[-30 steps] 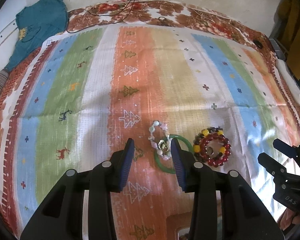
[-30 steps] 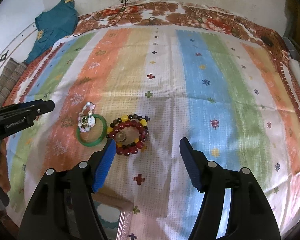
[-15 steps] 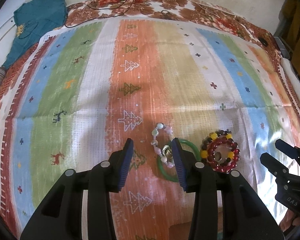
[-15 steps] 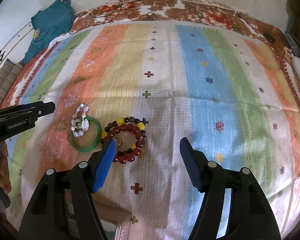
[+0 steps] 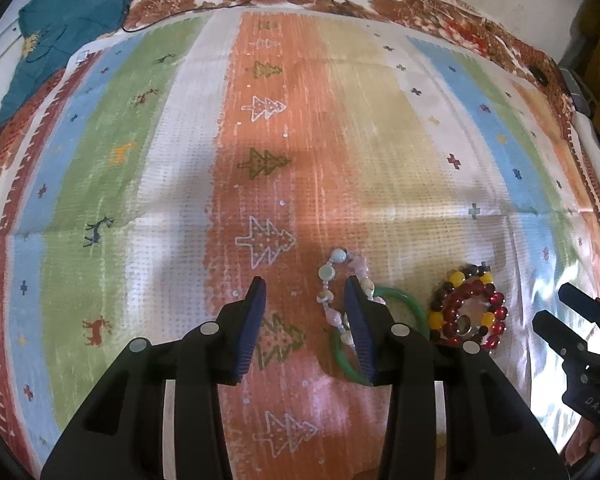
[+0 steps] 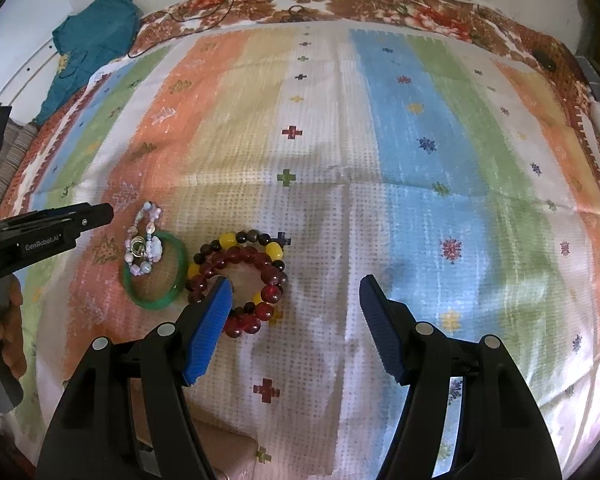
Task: Organize jewelry
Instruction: 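Move both tools back toward the dark-red bracelet and the pearl bracelet, then close the right tool on the dark-red bracelet while the left tool closes on the pearl bracelet, then lift the dark-red bracelet with the right tool while the left tool lifts the pearl bracelet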
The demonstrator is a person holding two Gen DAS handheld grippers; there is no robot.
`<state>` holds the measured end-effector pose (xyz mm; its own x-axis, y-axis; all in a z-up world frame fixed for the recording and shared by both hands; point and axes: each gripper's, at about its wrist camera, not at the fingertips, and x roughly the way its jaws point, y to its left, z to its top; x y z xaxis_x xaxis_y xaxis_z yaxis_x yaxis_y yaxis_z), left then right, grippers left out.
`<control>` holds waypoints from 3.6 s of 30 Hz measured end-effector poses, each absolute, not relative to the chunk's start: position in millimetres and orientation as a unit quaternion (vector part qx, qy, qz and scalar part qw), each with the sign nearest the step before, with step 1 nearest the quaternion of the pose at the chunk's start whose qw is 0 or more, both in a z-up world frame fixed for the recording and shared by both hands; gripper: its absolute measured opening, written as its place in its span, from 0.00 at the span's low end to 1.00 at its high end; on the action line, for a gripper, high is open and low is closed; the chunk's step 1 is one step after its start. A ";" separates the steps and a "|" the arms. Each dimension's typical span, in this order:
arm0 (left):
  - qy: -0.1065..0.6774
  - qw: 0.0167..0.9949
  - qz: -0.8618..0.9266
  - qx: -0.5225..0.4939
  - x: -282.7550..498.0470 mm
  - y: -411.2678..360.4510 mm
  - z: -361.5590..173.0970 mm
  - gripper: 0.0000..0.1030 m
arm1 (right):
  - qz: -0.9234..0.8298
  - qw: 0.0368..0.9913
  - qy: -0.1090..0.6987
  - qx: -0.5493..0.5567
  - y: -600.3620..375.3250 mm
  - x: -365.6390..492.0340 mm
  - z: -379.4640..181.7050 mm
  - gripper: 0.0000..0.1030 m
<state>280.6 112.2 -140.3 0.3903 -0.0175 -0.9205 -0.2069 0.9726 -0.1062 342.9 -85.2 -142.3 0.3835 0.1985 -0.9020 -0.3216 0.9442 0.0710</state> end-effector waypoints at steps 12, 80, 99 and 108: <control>0.558 0.822 0.050 -0.099 291.2 112.7 -153.8 0.39 | 0.158 0.815 0.553 -0.071 -75.2 348.5 -160.3 0.64; 0.505 0.860 -0.001 -0.073 255.4 76.0 -75.3 0.10 | 0.212 0.837 0.501 -0.051 -70.7 311.1 -102.7 0.14; 0.486 0.870 -0.018 -0.072 233.8 62.8 -53.2 0.10 | 0.216 0.846 0.486 -0.050 -71.0 295.9 -89.1 0.14; 0.471 0.880 -0.026 -0.062 219.1 53.1 -38.5 0.10 | 0.220 0.852 0.471 -0.055 -73.3 285.8 -76.8 0.14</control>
<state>219.1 53.1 -38.5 0.5551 -0.1037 -0.8253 -0.0136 0.9909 -0.1336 285.8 -73.3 -76.8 0.4592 0.3240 -0.8271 -0.4269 0.8970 0.1144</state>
